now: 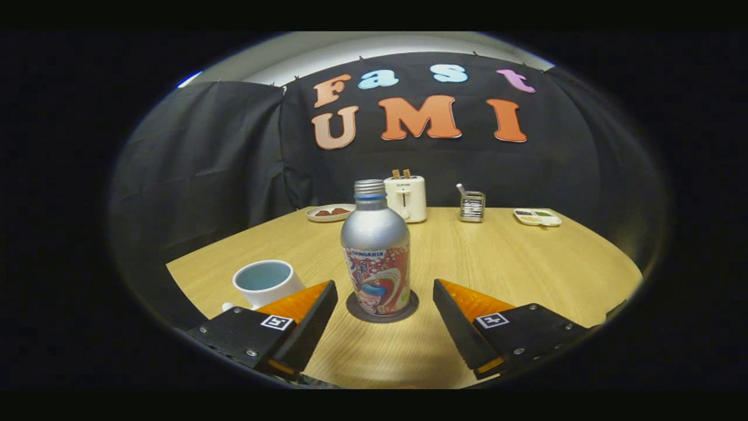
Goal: Take the bottle from table, then pour the juice into the cup, finally place the bottle on the coaster
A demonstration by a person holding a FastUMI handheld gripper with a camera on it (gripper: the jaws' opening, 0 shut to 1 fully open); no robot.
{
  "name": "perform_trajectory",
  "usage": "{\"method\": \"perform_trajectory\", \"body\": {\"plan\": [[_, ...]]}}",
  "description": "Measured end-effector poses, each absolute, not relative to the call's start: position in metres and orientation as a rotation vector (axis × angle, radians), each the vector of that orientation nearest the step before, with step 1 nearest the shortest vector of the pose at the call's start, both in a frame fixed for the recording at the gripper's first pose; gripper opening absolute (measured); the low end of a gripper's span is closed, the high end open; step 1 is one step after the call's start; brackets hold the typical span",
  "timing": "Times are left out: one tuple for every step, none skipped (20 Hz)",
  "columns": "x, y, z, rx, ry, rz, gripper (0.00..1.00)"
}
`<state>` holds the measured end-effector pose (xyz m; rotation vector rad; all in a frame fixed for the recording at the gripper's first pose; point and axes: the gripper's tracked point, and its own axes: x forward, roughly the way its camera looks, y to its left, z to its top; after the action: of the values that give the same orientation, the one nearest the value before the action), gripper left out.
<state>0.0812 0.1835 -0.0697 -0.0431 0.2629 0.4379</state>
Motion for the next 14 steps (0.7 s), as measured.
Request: {"method": "perform_trajectory", "body": {"plan": [[0.075,0.178,-0.063,-0.042,0.253,0.429,0.98],[0.068,0.171,-0.056,-0.040,0.242,0.419,0.97],[0.062,0.162,-0.050,-0.040,0.232,0.405,0.97],[0.058,0.152,-0.044,-0.042,0.225,0.384,0.97],[0.054,0.141,-0.039,-0.047,0.217,0.361,0.97],[0.051,0.130,-0.034,-0.051,0.210,0.337,0.97],[0.047,0.117,-0.028,-0.054,0.201,0.309,0.97],[0.042,0.106,-0.022,-0.056,0.191,0.288,0.97],[0.039,0.098,-0.016,-0.057,0.181,0.272,0.98],[0.036,0.089,-0.012,-0.059,0.176,0.255,0.97],[0.034,0.079,-0.010,-0.060,0.168,0.231,0.97],[0.032,0.071,-0.007,-0.061,0.161,0.212,0.97],[0.030,0.064,-0.004,-0.061,0.155,0.196,0.97],[0.029,0.058,-0.003,-0.056,0.152,0.182,0.97]]}}
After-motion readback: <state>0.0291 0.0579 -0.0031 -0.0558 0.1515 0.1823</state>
